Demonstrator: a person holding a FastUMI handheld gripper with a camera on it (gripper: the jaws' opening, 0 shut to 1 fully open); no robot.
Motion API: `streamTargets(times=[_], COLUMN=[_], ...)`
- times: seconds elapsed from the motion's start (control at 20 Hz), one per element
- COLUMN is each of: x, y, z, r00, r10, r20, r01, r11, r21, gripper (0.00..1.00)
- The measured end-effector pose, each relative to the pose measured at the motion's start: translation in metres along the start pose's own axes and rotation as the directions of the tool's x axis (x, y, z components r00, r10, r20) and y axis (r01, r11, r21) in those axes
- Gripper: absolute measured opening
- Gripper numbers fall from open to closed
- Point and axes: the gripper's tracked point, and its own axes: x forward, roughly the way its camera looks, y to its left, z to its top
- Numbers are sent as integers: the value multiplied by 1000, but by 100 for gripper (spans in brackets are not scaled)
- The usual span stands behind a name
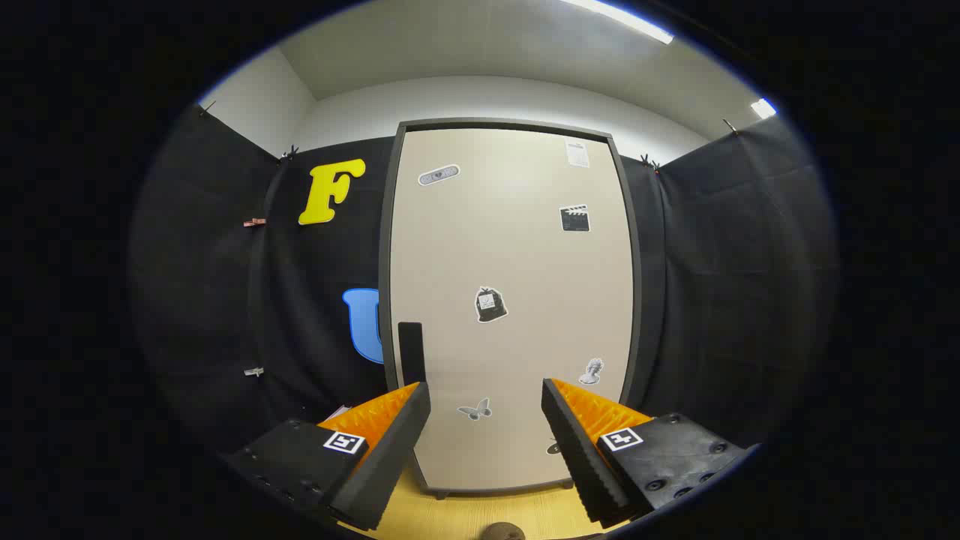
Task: Open the shoe cabinet door, grab the shoes and put them into the shoe cabinet, then close the shoe cabinet door.
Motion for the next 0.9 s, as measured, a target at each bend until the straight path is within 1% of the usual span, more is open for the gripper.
streamTargets(times=[0.6,0.9], x=[4,15], y=[-2,10], z=[0,-7], r00=[1000,1000], r10=[-6,5], r20=[-5,-20], r01=[6,-5], r11=[1000,1000], r21=[6,9], gripper=[98,98])
